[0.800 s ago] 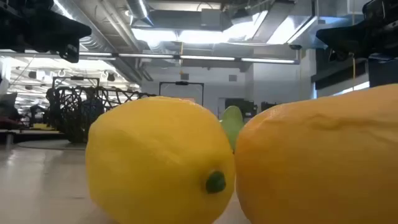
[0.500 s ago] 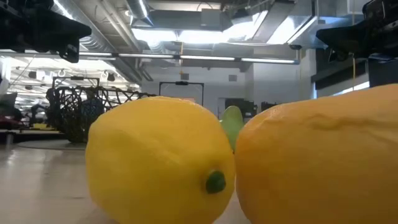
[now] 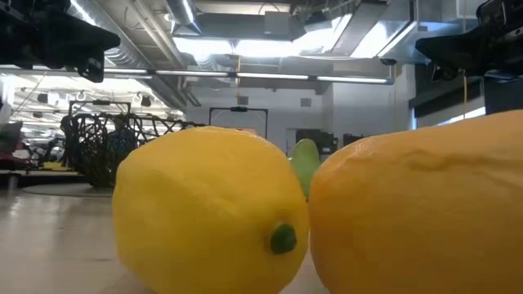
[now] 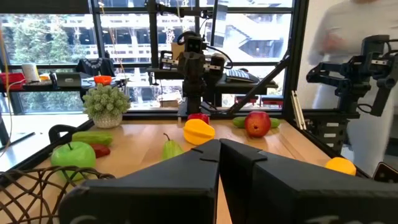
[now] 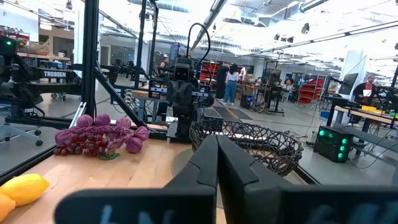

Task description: Build produce basket

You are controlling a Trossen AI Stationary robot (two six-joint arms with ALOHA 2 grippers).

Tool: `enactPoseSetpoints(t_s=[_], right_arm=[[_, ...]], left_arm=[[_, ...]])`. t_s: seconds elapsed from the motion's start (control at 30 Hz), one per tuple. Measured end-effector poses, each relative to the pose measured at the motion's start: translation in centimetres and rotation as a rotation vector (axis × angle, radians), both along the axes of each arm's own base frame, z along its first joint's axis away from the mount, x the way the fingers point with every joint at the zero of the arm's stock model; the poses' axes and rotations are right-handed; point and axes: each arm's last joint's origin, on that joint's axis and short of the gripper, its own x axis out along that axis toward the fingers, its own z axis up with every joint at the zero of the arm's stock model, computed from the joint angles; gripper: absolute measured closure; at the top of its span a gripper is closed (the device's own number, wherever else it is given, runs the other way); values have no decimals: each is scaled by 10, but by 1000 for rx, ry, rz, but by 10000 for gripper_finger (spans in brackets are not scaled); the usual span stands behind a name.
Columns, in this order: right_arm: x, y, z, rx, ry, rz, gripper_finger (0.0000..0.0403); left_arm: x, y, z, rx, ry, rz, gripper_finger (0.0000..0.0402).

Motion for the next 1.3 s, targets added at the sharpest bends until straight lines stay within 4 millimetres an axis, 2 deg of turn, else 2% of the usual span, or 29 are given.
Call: enactPoseSetpoints(t_s=[1.0,1.3], right_arm=[[0,0,0,1,-1,0,402],[-2,0,9,54,-67,13,402]], left_arm=[[0,0,0,0,0,0,401],[0,0,0,0,0,0,401]])
